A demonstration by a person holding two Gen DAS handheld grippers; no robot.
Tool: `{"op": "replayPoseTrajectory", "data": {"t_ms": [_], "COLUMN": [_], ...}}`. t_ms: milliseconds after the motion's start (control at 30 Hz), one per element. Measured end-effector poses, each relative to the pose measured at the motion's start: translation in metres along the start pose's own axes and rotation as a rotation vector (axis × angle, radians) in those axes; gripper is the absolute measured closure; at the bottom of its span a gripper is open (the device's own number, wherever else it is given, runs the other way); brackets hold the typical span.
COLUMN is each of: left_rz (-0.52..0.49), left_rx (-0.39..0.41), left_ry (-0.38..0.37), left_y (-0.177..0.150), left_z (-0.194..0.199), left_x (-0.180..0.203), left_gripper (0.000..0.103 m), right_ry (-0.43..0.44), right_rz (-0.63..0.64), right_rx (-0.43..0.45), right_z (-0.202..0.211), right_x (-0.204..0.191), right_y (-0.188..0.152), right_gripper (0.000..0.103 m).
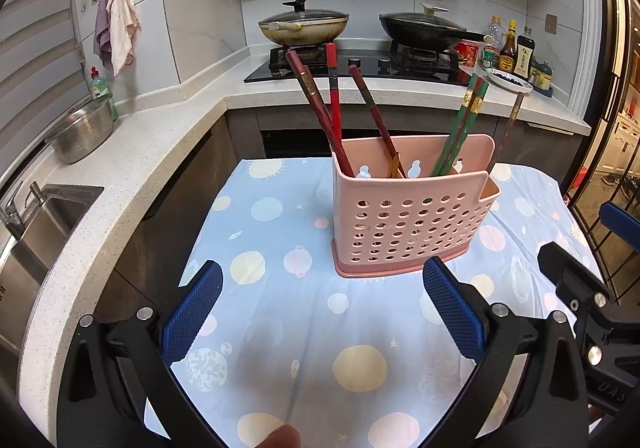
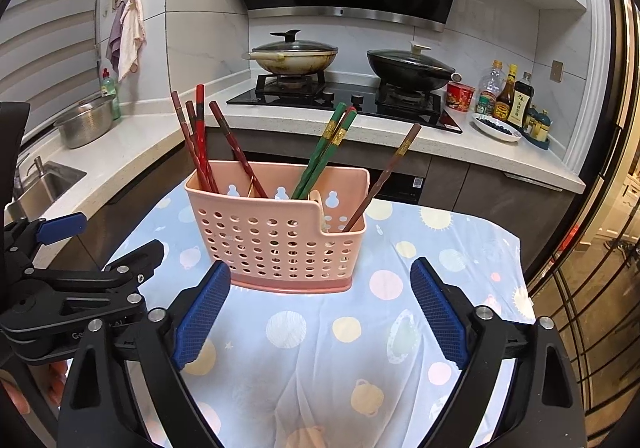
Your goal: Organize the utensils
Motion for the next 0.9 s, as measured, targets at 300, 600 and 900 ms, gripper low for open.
{"op": "replayPoseTrajectory", "data": {"t_ms": [300, 600, 900], "left_rz": [-0.010, -0.018, -0.013], "left_rx": [0.008, 0.012, 0.018], "left_ry": [0.013, 0.027, 0.030], "left_y": [-0.003, -0.004, -0.007], "left_z": [0.002, 0.005, 0.009], "left_x": [0.004, 0.006, 0.005], "left_gripper": [0.007, 0.007, 0.007], "right_ry": [-0.010, -0.020, -0.017], "right_rz": [0.003, 0.001, -0.007], "right_rx": [0.004, 0.013, 0.011], "right_z": [0.002, 0.006, 0.011], "right_x": [0.001, 0.002, 0.003], "right_y": [-0.002, -0.004, -0.010], "right_gripper": [0.008, 0.007, 0.007]}}
Point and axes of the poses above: each gripper's, at about its wrist camera, not at the fingertips, and z roughly against the way its jaws point, x to its right, y to its top, the point moved 5 cm from there along -z, roughly the way its jaws point, and after that the axes turned 4 degrees about z, right-handed, at the moved point
